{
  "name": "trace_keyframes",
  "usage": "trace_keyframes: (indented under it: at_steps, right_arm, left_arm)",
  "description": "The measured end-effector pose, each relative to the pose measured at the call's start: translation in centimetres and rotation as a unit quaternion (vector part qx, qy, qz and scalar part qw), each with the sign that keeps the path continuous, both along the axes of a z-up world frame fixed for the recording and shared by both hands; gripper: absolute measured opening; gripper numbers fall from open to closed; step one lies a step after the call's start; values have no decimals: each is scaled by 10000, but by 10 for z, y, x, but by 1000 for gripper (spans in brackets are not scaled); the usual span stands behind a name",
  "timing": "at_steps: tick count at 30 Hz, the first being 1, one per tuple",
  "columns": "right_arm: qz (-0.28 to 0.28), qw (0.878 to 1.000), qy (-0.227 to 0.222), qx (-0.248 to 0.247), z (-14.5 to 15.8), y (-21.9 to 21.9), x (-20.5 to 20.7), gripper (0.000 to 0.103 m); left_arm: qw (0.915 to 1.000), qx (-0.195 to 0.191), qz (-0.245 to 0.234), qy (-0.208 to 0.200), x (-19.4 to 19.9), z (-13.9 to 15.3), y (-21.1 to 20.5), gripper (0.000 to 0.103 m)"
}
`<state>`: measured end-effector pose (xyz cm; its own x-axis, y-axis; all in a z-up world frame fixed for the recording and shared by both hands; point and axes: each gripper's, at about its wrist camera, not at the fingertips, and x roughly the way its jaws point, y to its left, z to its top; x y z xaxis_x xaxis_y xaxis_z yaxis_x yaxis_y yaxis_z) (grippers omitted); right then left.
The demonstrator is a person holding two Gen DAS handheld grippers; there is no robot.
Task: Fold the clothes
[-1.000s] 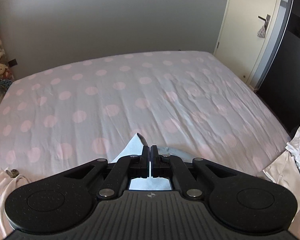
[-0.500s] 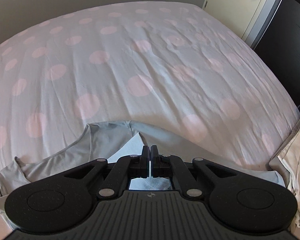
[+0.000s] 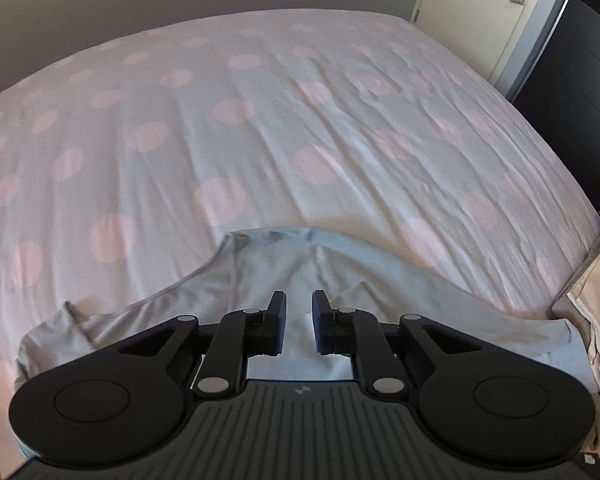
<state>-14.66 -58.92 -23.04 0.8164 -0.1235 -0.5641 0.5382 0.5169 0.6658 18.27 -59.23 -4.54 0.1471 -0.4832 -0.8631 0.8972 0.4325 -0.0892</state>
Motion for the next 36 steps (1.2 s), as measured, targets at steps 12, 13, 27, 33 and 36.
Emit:
trace_keyframes:
  at_steps: [12,13,27,33,36]
  right_arm:
    - [66,9988,129,-467,9,9,8,57]
    - [88,9986,128,-513,10,11,9,57]
    - [-85,9852,547,-1624,19,19,27,56]
    - [-49,9636,1035,-2464,18,20,48,56]
    - [115,9474,1232,-2953,15,24,65,56]
  left_arm:
    - [9905,222,1314,-328,97,-6,173,11]
    - [9889,206,1440,-312,106,-11,181,11]
    - [9703,-141,2327,638,194,-79,201,11]
    - [9616,-146,2511,1096,217,-115,196,11]
    - [9589,-147,2559,1220,225,-124,194,11]
